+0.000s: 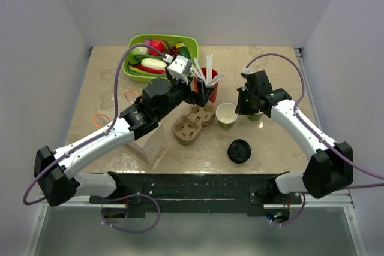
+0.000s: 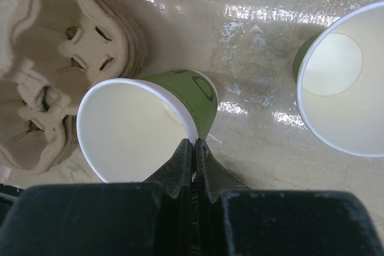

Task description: Pack the takeout coffee

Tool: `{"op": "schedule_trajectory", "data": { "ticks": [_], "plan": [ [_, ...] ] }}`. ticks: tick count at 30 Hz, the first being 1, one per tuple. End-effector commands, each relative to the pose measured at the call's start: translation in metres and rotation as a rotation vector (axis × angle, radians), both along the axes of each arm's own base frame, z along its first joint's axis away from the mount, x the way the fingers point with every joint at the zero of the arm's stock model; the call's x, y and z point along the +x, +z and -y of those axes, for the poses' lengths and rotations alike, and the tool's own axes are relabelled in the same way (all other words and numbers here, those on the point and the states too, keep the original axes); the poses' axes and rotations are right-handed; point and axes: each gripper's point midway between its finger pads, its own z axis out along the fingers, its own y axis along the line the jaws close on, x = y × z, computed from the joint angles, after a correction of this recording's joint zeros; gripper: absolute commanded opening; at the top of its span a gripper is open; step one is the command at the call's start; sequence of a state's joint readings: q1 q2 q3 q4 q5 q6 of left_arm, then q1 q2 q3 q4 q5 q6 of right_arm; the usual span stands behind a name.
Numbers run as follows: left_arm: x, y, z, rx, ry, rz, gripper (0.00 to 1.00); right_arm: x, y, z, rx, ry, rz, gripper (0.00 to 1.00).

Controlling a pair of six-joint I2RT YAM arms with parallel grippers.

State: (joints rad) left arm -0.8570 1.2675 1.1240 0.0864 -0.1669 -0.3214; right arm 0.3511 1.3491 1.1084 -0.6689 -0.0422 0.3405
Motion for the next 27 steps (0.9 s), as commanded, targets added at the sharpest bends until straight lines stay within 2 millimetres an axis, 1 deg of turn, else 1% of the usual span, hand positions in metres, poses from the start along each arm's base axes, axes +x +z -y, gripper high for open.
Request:
{"op": "schedule_trajectory", "data": {
  "ticks": [1,3,5,7,10,13,17,18,21,22,24,25,27],
  "plan": [
    [0.001,0.001,-0.009,-0.006,0.022,0.023,1.0,0.018,-0.011,0.006,-0.052,-0.057,0.028,0.0],
    [0.001,-0.001,-0.009,-0.006,0.021,0.015,1.0,0.02,-0.016,0.008,-0.06,-0.074,0.013,0.0],
    [0.001,-0.004,-0.009,0.001,0.021,0.007,1.0,0.019,-0.022,0.005,-0.048,-0.075,-0.013,0.0],
    [0.0,-0.004,-0.01,-0.016,0.025,-0.008,1.0,0.019,-0.024,0.007,-0.056,-0.094,-0.018,0.0],
    [-0.002,-0.006,-0.005,-0.019,-0.001,-0.024,1.0,0.018,-0.028,0.007,-0.055,-0.106,-0.038,0.0],
    [-0.003,-0.008,-0.005,-0.023,-0.002,-0.035,1.0,0.016,-0.025,0.008,-0.053,-0.115,-0.036,0.08],
    [-0.004,-0.014,-0.006,-0.016,-0.003,-0.055,1.0,0.02,-0.009,0.009,-0.039,-0.125,0.014,0.19],
    [-0.004,-0.015,-0.005,-0.015,-0.006,-0.056,1.0,0.02,-0.003,0.008,-0.033,-0.119,0.029,0.25],
    [-0.004,-0.016,-0.006,-0.018,-0.004,-0.062,0.99,0.021,0.015,0.009,-0.021,-0.109,0.078,0.34],
    [-0.005,-0.017,-0.006,-0.018,-0.002,-0.064,1.0,0.022,0.02,0.009,-0.021,-0.104,0.093,0.41],
    [-0.006,-0.014,-0.007,-0.025,-0.005,-0.06,1.0,0.021,0.032,0.01,-0.017,-0.099,0.127,0.51],
    [-0.006,-0.012,-0.007,-0.029,-0.007,-0.058,1.0,0.02,0.038,0.011,-0.016,-0.095,0.145,0.6],
    [-0.009,-0.008,-0.008,-0.035,-0.014,-0.056,1.0,0.02,0.049,0.009,-0.001,-0.07,0.188,0.66]
  ]
}}
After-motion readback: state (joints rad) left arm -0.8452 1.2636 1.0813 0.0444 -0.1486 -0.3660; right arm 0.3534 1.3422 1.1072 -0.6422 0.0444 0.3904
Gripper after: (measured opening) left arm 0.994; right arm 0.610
